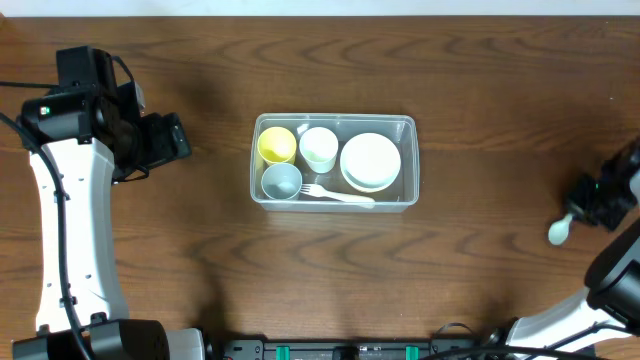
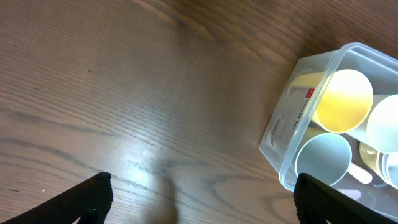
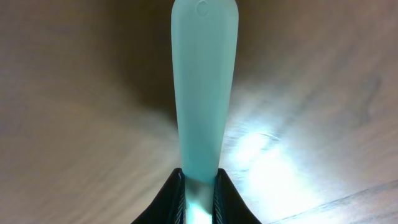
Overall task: Pack container
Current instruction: 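Carry the green spoon into the container beside the fork and release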
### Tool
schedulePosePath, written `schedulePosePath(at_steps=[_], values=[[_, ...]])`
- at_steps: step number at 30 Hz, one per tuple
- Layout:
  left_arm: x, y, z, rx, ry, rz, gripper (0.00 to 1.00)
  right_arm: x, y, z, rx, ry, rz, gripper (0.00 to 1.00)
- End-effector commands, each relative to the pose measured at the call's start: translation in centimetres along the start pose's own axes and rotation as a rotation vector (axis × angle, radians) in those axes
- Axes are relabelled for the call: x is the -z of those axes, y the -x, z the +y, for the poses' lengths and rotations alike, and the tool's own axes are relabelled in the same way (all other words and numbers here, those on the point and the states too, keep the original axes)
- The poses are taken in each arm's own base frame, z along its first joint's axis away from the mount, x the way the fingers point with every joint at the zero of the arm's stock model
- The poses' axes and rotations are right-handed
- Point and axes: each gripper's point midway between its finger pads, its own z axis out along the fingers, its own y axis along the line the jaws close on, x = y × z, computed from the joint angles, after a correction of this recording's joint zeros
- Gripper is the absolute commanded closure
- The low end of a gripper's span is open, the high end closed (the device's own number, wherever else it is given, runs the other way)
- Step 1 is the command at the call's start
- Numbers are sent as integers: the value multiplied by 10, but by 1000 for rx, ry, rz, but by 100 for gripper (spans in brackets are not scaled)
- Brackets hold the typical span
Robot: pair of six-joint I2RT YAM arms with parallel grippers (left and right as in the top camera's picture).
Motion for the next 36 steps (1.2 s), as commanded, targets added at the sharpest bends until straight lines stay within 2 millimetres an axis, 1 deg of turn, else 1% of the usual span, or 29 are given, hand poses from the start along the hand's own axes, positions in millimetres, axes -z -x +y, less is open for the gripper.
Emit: schedulePosePath(at_steps=[1,3,5,7,8,10,12,14,15,17,20,22,25,27,29,32,36], values=[[-1,-2,1,14,-3,10,7,67,33,44,95,70,-192,99],[-1,-2,1,14,-3,10,7,105,37,77,204,136,-279,99],[-1,-2,1,14,-3,10,7,144,34,113,328,212,-364,99],[-1,-2,1,14,-3,10,7,185,22,152,488,285,-459,99],[-1,-2,1,14,-3,10,7,201,14,168,566,310,-498,99],[-1,-2,1,14,-3,10,7,232,-12,206,776,359,-576,99],[-1,-2,1,14,-3,10,7,251,-42,236,960,388,-632,99],[-1,-3,1,14,-3,13,7,263,-79,267,1154,421,-667,99],[-1,-3,1,15,-2,14,7,266,-96,279,1236,436,-675,99],[-1,-4,2,15,-1,18,7,268,-137,305,1438,467,-687,99],[-1,-5,2,16,-1,22,7,262,-193,329,1732,495,-686,95],[-1,-5,2,15,-1,22,7,259,-222,340,1855,519,-678,96],[-1,-5,2,15,-1,22,7,248,-257,353,1974,551,-642,99],[-1,-5,2,16,-1,21,7,236,-273,360,2018,561,-592,99],[-1,-5,2,16,-1,22,7,218,-285,363,2051,558,-525,99],[-1,-5,2,15,-1,21,7,188,-297,363,2085,535,-407,99],[-1,-5,2,15,-1,21,7,155,-304,361,2102,499,-272,99]])
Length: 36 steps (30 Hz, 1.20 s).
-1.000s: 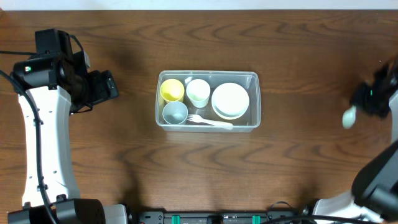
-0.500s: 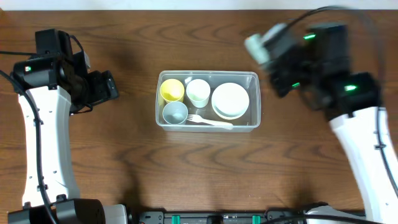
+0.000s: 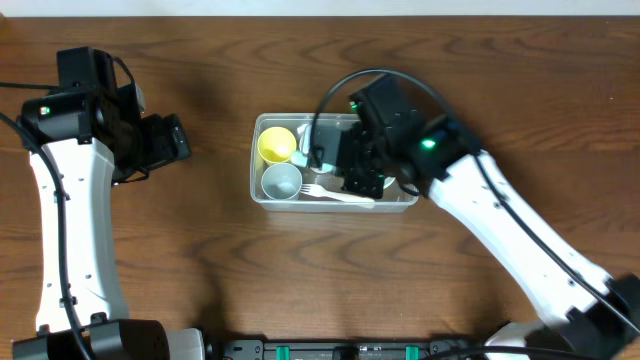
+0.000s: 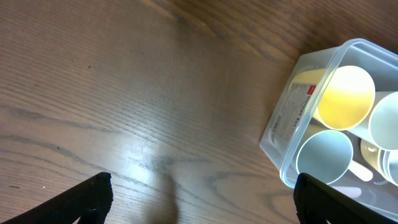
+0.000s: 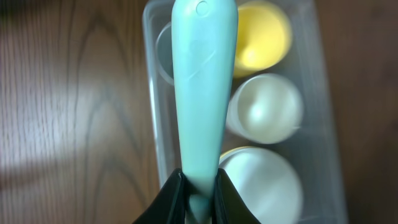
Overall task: Pack container
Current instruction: 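Carry the green spoon into the container beside the fork and release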
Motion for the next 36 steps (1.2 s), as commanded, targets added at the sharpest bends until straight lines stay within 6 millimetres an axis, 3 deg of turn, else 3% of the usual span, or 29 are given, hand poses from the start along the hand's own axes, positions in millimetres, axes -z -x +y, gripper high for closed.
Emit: schedulePosePath(at_steps=[1,7,15,18,20,23,32,36], values=[[-1,-2,1,14,-3,10,7,-24,-10,9,11,64,57,99],[-1,-2,1,14,-2,10,7,-47,-25,11,-11,111,121,99],[-1,-2,1,14,-2,10,7,-51,-27,11,-14,116,131,99],[-1,-2,1,14,-2,10,7,-50,-28,12,-16,120,136,93],[-1,-2,1,14,-2,10,7,-50,-29,13,-17,123,139,81],[-1,-2,1,14,-2,10,7,-50,-29,13,-18,125,141,75],[-1,-2,1,14,-2,10,7,-50,-29,13,-18,124,140,74],[-1,-2,1,14,-2,10,7,-51,-26,8,-39,99,130,82]])
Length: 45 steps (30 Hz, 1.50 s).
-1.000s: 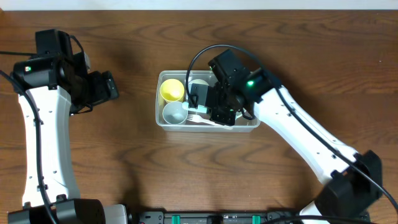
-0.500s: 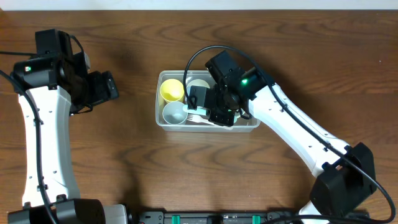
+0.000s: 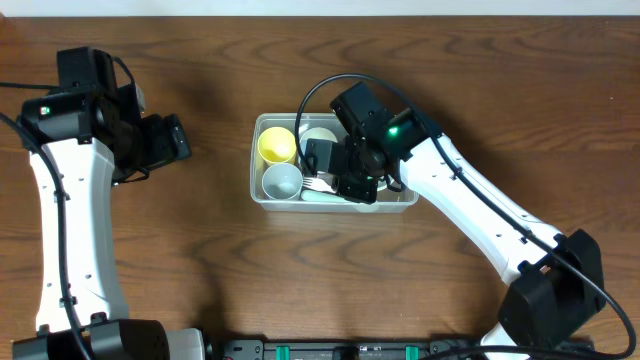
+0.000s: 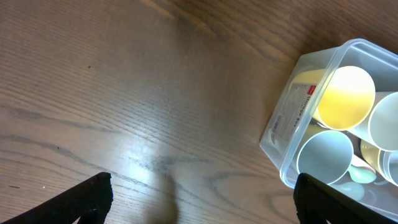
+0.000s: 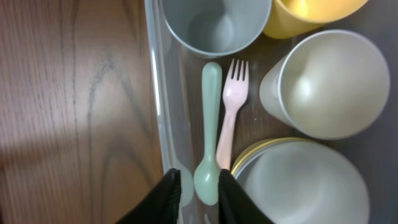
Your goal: Pack container
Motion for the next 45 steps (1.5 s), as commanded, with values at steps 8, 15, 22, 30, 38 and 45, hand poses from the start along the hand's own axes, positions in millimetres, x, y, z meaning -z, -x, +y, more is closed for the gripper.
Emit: schedulePosePath(at_steps=[8,15,22,30,38,45], values=[[-1,-2,1,14,-2,10,7,38,9,-97,-481,-468,-95,72],[-2,0,-4,-46,-9,0,7,123,-52,-173,-1118,-703,-346,34],[-4,7,-50,-336,-34,-69,6,151,-133,-200,-1421,-707,-382,1],[-3,22,-56,-376,24,-147,6,165,-192,-202,-1471,-758,-285,1],[5,12,-57,-393,9,-147,6,174,-198,-169,-1529,-731,-234,1],[23,-18,-46,-394,-15,-273,6,182,-204,-125,-1548,-784,-252,1]])
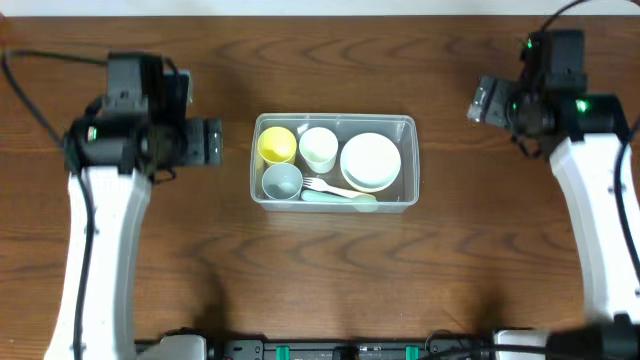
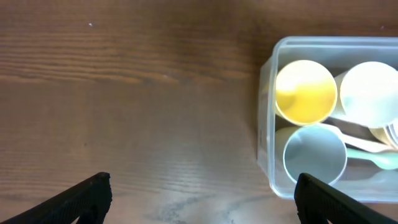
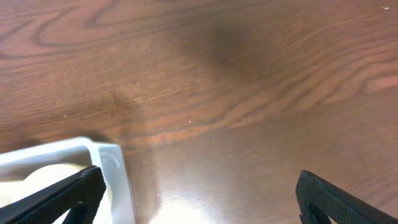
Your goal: Pack container
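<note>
A clear plastic container (image 1: 408,124) sits mid-table. It holds a yellow cup (image 1: 277,145), a white cup (image 1: 319,148), a grey-blue cup (image 1: 281,181), stacked pale plates (image 1: 371,161), a pink fork (image 1: 320,185) and a mint spoon (image 1: 345,197) along its near wall. My left gripper (image 2: 202,200) is open over bare wood to the container's left, the yellow cup (image 2: 305,91) ahead of it. My right gripper (image 3: 199,199) is open and empty to the back right, with only a container corner (image 3: 106,157) in its view.
The brown wooden table (image 1: 330,280) spreads all round the container. Its back edge runs along the top of the overhead view. Both arms stand at the table's sides, left arm (image 1: 100,250) and right arm (image 1: 600,230).
My right gripper was down inside the container round the spoon's bowl; now it is open at the back right, spoon left beside the fork. My left gripper has moved closer to the container.
My right gripper was shut on the mint spoon at the table's far right. Then it held the spoon over the container. Then the spoon lay beside the fork between the fingers. Now the spoon stays there and the gripper is away and empty.
</note>
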### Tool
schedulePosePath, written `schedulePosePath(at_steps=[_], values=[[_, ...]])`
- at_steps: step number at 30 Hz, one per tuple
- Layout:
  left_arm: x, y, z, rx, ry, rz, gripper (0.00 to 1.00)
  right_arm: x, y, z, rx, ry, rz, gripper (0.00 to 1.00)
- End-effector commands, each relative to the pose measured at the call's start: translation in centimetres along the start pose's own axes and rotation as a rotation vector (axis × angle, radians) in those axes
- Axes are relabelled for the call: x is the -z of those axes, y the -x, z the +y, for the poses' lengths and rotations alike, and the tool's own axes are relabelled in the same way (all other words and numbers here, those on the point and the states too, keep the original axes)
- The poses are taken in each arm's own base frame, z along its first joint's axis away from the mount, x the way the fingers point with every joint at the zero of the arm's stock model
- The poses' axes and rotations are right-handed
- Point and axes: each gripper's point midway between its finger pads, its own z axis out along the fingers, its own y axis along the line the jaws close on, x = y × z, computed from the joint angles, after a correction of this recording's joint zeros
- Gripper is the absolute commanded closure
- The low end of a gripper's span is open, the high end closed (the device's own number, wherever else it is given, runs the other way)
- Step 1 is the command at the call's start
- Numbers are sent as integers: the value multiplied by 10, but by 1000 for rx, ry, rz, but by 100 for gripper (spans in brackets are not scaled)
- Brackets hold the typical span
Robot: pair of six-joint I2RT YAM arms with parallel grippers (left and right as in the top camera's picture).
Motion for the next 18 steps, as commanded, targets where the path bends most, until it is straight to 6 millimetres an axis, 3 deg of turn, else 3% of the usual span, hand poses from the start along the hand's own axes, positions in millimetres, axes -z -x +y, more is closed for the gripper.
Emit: schedulePosePath(at_steps=[1,7,10,14,18], values=[[18,-24,-1,-10,3,-68,6,17,-20,-6,-24,-25,-55,1],[36,-79,-1,66,-3,-197,6,37,-78,-8,-42,29,-185,1],[51,-98,-1,80,-7,-281,6,36,-112,-11,-48,61,-201,1],[73,-107,-1,87,-12,-414,6,22,-152,-24,-35,63,-191,1],[85,-108,-2,86,-14,-471,6,15,-170,-31,-31,63,-174,1]])
